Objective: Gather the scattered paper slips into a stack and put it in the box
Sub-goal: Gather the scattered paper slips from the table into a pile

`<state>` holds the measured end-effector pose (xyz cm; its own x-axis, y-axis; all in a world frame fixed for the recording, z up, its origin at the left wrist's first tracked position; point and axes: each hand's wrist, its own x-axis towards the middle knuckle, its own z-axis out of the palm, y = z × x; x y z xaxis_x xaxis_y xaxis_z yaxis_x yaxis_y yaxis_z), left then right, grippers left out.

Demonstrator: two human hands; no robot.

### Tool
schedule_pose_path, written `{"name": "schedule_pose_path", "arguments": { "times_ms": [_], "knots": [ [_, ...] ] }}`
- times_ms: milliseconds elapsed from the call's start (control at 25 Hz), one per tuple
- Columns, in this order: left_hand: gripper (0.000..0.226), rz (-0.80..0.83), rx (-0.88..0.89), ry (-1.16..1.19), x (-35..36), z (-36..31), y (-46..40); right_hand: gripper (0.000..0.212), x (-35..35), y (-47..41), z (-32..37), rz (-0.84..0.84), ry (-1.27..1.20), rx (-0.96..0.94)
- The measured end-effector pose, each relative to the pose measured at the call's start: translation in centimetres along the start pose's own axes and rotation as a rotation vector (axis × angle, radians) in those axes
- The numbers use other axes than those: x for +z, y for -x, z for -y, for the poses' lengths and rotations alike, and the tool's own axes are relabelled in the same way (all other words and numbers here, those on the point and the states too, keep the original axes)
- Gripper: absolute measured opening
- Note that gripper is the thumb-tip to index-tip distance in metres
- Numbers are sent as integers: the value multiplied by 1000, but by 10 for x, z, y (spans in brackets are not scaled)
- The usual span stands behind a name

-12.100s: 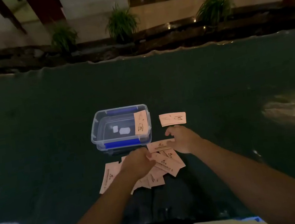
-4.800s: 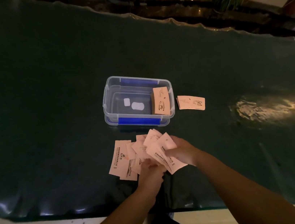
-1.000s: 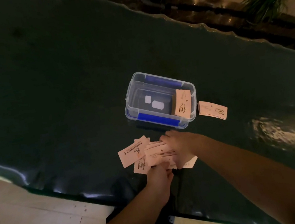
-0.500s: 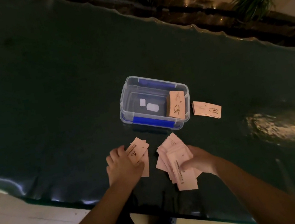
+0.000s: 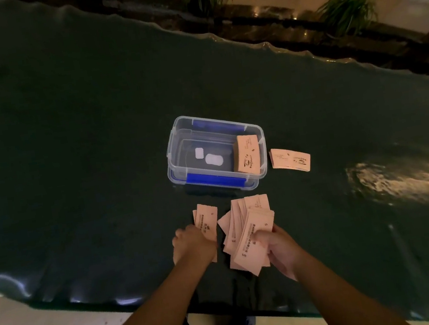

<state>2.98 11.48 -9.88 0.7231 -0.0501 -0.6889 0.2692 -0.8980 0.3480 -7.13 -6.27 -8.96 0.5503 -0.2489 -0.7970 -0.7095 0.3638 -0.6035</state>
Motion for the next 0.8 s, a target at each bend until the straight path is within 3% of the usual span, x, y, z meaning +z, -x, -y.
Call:
{"name": "schedule_pose_path", "arguments": {
  "times_ms": [200,360,480,640,720,800],
  "knots": [
    [31,39,65,179,-1,3,2,40,5,6,-6,-10,-259,31],
    [20,154,103,330,-14,5,0,43,22,3,-12,40,-250,7],
    [29,257,118,446,-21,8,-1,54,38,-1,-15,53,-188,-9],
    [40,399,175,567,-26,7,5,53,58,3,-6,55,-132,-53],
    [32,430,227,577,-33,3,8,68,67,3,0,68,-84,-73],
    [40,471,259,587,-39,1,7,76,77,3,7,60,-35,-70]
  ]
}}
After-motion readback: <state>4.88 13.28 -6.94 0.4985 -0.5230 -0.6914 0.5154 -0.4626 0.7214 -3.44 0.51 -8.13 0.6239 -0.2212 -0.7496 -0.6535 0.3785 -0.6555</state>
